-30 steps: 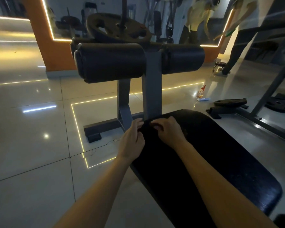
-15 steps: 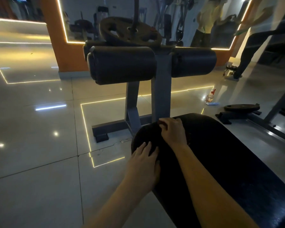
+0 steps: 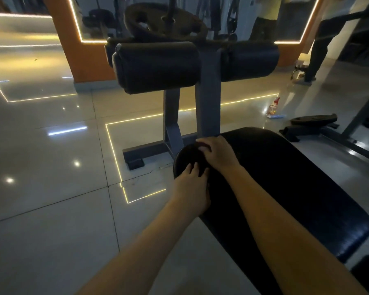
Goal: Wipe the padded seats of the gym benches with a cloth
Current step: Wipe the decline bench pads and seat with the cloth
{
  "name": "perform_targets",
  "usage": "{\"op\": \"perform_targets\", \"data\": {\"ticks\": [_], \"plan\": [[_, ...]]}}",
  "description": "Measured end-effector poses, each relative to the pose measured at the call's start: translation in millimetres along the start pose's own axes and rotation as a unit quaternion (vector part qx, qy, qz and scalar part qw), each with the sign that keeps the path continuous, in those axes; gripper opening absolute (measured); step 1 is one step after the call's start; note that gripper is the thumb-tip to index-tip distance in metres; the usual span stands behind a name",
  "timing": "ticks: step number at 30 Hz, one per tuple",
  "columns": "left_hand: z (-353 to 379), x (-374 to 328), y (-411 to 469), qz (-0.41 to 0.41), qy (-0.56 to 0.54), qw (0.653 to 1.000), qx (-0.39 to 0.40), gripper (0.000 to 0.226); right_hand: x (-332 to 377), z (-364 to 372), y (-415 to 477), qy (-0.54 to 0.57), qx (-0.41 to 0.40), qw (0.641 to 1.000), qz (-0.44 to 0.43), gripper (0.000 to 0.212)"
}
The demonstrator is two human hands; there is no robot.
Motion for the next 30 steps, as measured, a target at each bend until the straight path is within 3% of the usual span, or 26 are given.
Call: {"op": "perform_targets", "data": {"ticks": [6, 11, 16, 22, 25, 30], "plan": [[3.1, -21.3, -31.5, 0.021, 0.052, 0.998, -0.025, 0.032, 29.3, -5.5, -35.9, 0.041, 0.085, 0.988, -0.126, 0.033], [15.3, -48.9, -55.0, 0.044, 0.045, 0.998, -0.002, 0.038, 19.5, -3.1, -46.0, 0.005, 0.091, 0.974, -0.207, 0.035], [22.4, -45.3, -47.7, 0.011, 0.002, 0.999, 0.039, 0.053, 17.5, 6.1, -26.8, 0.074, -0.027, 0.996, 0.034, 0.029], [16.1, -42.4, -62.9, 0.042, 0.034, 0.998, -0.045, 0.028, 39.0, -3.2, -64.1, 0.127, 0.093, 0.984, -0.083, 0.030], [15.6, -45.3, -67.2, 0.044, 0.063, 0.996, -0.046, 0.029, 29.6, -8.9, -81.2, 0.118, 0.078, 0.989, -0.052, 0.033], [13.4, -52.2, -69.1, 0.061, 0.061, 0.995, -0.056, 0.032, 16.0, -12.3, -99.0, -0.030, 0.000, 0.998, 0.057, 0.037]]}}
Point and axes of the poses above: each hand's wrist, its own y-axis towards the middle knuckle, its own z-axis out of the palm, x = y × z, the point moved 1 cm from there along y, towards the middle knuckle, and after that the axes turned 11 degrees about -y, right-handed, at the moved point
